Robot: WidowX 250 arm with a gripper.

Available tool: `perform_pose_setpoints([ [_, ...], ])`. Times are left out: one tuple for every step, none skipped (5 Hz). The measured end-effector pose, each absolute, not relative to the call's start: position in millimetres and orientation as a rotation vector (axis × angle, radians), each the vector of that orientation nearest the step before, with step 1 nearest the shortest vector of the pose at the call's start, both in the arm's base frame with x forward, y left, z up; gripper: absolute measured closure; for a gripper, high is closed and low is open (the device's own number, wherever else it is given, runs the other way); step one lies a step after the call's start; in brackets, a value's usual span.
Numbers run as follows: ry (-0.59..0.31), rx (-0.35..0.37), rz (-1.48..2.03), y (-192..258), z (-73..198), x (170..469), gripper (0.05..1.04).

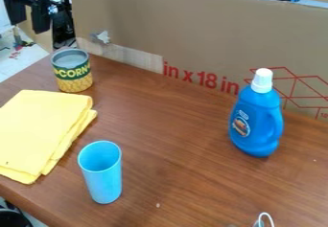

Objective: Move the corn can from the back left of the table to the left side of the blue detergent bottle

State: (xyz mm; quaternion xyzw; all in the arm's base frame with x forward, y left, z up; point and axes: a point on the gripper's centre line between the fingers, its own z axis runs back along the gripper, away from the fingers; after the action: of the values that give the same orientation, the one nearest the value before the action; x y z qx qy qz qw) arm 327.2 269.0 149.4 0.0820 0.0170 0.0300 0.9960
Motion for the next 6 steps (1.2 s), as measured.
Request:
perform_pose_setpoints([
  [0.079,0.208,0.076,285,144,334,0.075],
  [0.08,0.208,0.055,292,136,343,0.075],
  [0.103,0.22,0.036,301,115,350,0.074],
  [0.126,0.245,0.02,308,96,353,0.075],
  [0.093,0.28,0.019,314,91,359,0.074],
  [0.104,0.253,0.009,313,74,362,0.074],
])
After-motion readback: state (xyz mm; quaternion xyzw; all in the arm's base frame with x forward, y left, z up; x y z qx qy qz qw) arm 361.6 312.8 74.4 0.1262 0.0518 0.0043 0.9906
